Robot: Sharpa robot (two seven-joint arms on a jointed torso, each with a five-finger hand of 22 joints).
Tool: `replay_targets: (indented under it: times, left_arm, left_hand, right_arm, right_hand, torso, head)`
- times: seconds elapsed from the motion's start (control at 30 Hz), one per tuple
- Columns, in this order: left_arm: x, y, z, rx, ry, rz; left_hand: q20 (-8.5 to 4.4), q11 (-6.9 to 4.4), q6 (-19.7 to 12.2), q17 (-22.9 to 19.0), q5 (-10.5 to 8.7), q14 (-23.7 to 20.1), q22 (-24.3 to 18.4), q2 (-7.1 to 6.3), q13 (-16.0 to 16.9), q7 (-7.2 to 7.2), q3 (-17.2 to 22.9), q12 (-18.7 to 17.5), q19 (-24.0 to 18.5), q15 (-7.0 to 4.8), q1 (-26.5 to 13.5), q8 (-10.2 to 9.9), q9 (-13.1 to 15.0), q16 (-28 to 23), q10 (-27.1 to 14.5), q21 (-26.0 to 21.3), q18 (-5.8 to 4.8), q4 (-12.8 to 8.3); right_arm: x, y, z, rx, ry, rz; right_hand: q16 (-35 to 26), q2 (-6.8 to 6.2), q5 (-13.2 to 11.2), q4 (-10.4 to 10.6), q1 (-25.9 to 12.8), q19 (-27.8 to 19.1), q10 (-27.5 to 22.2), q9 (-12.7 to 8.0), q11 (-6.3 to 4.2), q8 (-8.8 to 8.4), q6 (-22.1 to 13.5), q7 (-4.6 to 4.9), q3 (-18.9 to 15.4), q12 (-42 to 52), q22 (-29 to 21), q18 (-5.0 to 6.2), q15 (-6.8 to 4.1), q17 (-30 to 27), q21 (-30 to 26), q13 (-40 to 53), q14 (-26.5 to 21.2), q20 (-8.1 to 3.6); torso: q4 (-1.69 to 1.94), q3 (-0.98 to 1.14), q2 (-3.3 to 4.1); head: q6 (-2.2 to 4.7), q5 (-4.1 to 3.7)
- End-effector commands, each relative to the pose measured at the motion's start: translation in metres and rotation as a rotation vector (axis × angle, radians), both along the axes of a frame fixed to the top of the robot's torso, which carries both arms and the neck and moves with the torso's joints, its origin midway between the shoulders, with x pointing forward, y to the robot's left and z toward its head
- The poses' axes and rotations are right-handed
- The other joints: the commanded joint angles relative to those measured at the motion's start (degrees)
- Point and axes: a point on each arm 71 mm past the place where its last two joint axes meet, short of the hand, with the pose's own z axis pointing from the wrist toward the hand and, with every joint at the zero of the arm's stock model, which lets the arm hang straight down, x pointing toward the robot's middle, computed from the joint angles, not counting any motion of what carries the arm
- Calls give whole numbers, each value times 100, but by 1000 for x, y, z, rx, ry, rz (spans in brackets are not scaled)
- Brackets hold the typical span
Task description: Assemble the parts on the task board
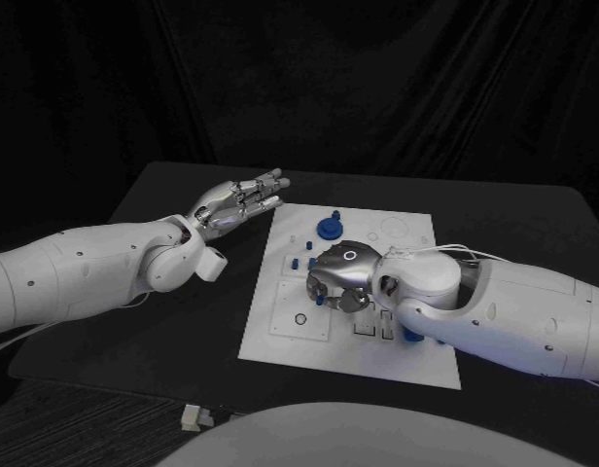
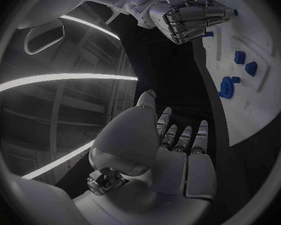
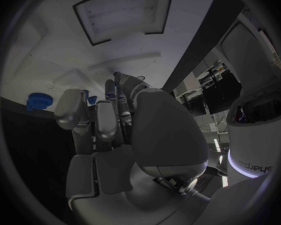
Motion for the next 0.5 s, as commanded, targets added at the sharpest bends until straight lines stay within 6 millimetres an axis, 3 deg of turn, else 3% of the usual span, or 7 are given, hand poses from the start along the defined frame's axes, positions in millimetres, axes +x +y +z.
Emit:
replay_targets:
  times: [0.03, 0.23, 0.3, 0.37, 0.5]
  left_arm:
    - [-1, -1, 10, -87, -112, -3]
    - [-1, -1, 9, -86, -110, -3]
    - [-1, -1, 9, -86, -110, -3]
    - [-1, -1, 9, -86, -109, -3]
    - [-1, -1, 9, -85, -108, -3]
  left_hand:
    - [55, 23, 51, -8, 20, -40, 5, 44, -6, -1, 28, 4, 4, -5, 29, 23, 5, -24, 0, 27, 52, -5]
    - [58, 26, 67, -7, 20, -37, 14, 47, -6, 2, 30, 4, 10, -3, 30, 26, 7, -23, -1, 30, 53, -5]
    - [58, 26, 67, -7, 20, -37, 14, 47, -6, 2, 30, 4, 10, -3, 30, 26, 7, -23, -1, 30, 53, -5]
    - [58, 26, 67, -7, 20, -37, 14, 47, -6, 2, 30, 4, 10, -3, 30, 26, 7, -23, -1, 30, 53, -5]
    - [61, 29, 88, -7, 19, -37, 15, 50, -7, 5, 32, 3, 13, 1, 30, 31, 10, -23, -4, 32, 54, -6]
  right_arm:
    - [-1, 1, -2, -16, 0, -6]
    - [-1, 1, -4, -29, 6, -9]
    - [-1, 1, -5, -37, 9, -13]
    - [-1, 0, -5, -45, 12, -16]
    - [0, -1, -7, -59, 19, -19]
  right_hand:
    - [-31, 8, -27, -16, -45, -49, 31, -11, 22, -54, -94, 41, 7, -55, 754, 118, 41, -25, -65, -8, -21, 25]
    - [-83, -19, -201, -3, -121, -116, -129, -66, 70, -252, -364, 79, -13, -136, 721, 139, 79, -95, -207, -10, -76, 60]
    - [-139, -46, -280, 10, -162, -178, -322, -118, 96, -401, -605, 58, -13, -219, 689, 169, 50, -168, -345, -27, -131, 53]
    - [-209, -86, -382, 38, -226, -252, -549, -170, 158, -522, -796, 54, -27, -308, 653, 185, 92, -261, -506, -46, -201, 73]
    - [-306, -172, -547, 86, -364, -377, -957, -274, 233, -690, -1183, -131, -148, -403, 597, 231, 101, -401, -769, -48, -327, 101]
  torso:
    - [1, 1, 0]
    - [0, 1, 0]
    - [1, 1, 0]
    - [1, 1, 0]
    - [1, 1, 0]
  head:
    - [-1, -1]
    - [-1, 0]
    - [-1, 2]
    - [-1, 3]
    - [-1, 8]
